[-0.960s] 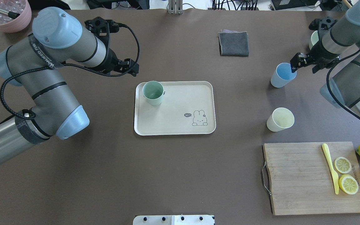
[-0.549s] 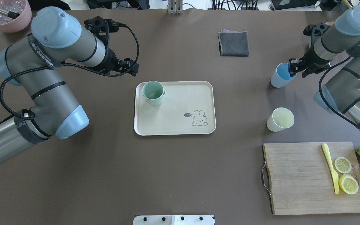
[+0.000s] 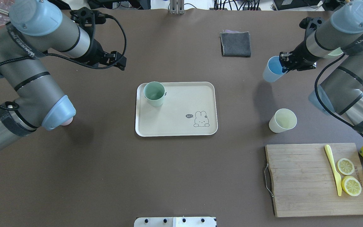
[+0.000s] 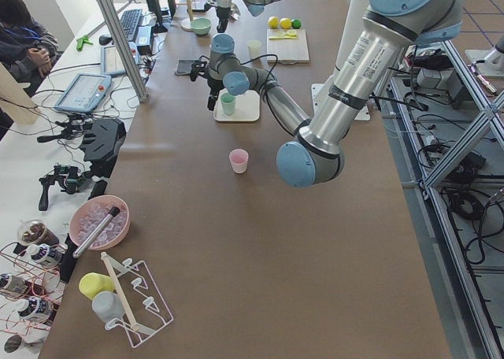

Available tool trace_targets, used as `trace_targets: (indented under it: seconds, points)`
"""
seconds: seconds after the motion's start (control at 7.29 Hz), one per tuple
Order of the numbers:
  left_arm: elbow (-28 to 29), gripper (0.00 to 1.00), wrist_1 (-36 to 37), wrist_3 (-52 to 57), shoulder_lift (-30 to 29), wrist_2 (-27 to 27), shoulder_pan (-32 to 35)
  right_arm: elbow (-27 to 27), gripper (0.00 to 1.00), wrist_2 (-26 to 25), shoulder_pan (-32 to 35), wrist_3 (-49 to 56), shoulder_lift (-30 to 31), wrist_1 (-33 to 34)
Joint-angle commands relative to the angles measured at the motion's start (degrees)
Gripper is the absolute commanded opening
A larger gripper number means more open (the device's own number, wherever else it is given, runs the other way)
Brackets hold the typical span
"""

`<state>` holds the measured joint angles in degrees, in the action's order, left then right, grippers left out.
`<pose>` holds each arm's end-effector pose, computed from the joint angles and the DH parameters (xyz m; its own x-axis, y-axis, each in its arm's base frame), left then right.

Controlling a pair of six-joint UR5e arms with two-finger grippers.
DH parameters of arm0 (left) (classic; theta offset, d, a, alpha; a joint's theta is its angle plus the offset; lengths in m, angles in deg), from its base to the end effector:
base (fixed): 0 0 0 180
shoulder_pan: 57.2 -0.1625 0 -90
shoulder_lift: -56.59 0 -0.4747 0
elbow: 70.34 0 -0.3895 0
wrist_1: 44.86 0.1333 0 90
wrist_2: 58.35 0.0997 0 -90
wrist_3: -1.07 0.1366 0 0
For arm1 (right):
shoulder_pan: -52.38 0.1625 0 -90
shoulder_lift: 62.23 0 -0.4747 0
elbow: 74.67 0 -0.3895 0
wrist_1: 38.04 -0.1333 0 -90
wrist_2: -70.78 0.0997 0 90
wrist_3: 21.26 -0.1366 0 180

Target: Place all cups on tray

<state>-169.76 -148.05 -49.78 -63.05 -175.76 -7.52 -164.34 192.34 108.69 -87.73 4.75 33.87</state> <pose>0.3954 -0.5748 0.3251 0.5858 0.1759 -0.7911 0.0921 0.9554 0.2806 -0.3349 -0.6138 0.4722 0.5924 0.2754 0.7571 -0.3085 0.9457 -0.1026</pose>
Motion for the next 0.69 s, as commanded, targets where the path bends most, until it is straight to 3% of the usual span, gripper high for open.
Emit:
trace_targets:
  seconds: [0.0,0.27,0.55]
  points:
    - [-4.8,1.0,0.0,7.9,9.7,-3.9,4.4,-2.0,0.0,0.0,-2.0,-8.4,-6.6,7.3]
    - [-6.0,1.0,-1.2,10.0,15.6,-3.3,4.4,-3.6,0.0,-3.6,-6.9,-12.6,-11.5,15.5]
    - [-5.3,0.99,-4.4,12.0,18.8,-3.2,4.3,-3.0,0.0,-8.4,-14.6,-18.8,-14.6,15.8]
